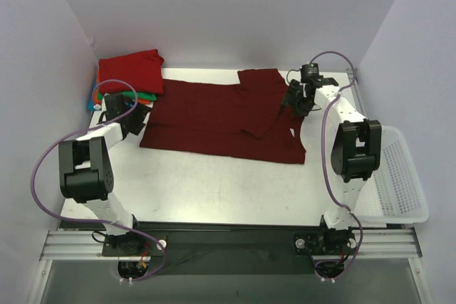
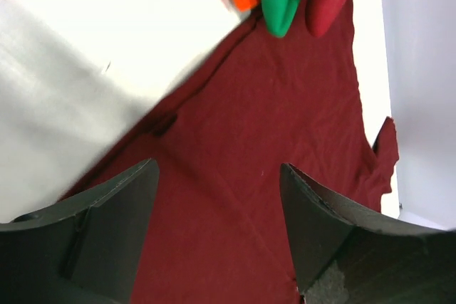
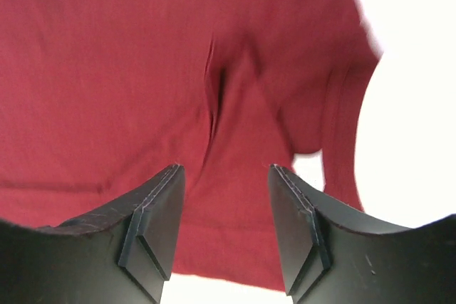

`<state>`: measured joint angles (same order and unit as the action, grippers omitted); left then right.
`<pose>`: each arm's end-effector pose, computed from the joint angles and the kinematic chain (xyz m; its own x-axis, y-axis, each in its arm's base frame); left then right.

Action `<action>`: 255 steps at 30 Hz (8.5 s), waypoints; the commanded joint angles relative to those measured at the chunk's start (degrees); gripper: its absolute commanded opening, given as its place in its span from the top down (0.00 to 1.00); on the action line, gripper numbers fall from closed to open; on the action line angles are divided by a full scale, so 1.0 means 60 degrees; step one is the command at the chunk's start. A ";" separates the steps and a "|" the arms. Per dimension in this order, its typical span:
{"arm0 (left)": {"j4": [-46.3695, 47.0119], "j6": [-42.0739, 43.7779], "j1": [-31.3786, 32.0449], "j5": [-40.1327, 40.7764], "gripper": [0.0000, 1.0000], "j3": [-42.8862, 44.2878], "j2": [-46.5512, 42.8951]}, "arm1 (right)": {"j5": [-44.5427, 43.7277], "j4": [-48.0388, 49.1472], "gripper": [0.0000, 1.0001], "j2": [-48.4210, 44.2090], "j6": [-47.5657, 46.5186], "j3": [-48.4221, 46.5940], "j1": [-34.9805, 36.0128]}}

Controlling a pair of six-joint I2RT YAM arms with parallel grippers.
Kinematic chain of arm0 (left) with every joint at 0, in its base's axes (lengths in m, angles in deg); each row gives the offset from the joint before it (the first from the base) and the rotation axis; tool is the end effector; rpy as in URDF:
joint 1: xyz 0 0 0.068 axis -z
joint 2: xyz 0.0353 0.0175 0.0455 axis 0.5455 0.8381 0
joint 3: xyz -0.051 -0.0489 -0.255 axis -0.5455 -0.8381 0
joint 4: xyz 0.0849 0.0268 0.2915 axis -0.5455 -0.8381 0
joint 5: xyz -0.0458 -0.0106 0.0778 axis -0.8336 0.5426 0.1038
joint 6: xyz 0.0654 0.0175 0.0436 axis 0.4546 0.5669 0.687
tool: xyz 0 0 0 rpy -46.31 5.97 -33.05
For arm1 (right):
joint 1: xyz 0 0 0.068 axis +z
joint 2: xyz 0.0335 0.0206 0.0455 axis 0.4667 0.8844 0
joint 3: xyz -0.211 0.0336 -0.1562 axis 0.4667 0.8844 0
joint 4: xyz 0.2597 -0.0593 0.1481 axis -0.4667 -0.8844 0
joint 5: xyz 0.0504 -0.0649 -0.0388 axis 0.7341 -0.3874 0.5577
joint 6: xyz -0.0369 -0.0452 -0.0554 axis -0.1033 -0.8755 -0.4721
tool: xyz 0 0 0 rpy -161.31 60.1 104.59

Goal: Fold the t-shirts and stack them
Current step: Fold the flattened tshirt in 1/3 of the way, then grap the side of the flattened tshirt furthest away from the robot with both arms

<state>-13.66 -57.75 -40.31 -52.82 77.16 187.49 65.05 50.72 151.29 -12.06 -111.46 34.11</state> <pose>0.4302 0.0468 0.1180 -0.3069 -0.8860 -0.3477 -0.5595 0.4635 -0.6871 0.5109 0.0681 0.1954 -0.7285 0.3891 -0.5638 0.1347 0.8883 0.4390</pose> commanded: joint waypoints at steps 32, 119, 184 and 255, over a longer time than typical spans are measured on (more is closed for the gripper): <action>0.0173 -0.0368 0.0431 0.0615 0.34 -0.1708 -0.1308 | 0.0710 0.2929 0.81 0.0135 0.1913 0.2877 0.2307; -0.6596 0.0583 0.0959 0.3971 0.53 -0.4757 -1.0172 | -0.0798 -0.2244 0.54 -1.2523 0.2601 1.0612 0.0240; -0.3255 0.1185 0.2526 0.2387 0.63 -0.4157 -0.7432 | -0.2777 0.2256 0.58 -0.3379 0.1357 0.4930 0.5063; -0.5877 0.1024 0.2394 0.4527 1.00 0.6422 0.3937 | 0.0813 0.1685 0.57 0.2242 0.0023 -0.1049 -0.0960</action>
<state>-49.99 -52.41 -25.77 -22.83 117.51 213.82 73.46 64.82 163.23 -9.85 -113.82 28.18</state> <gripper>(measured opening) 0.053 0.427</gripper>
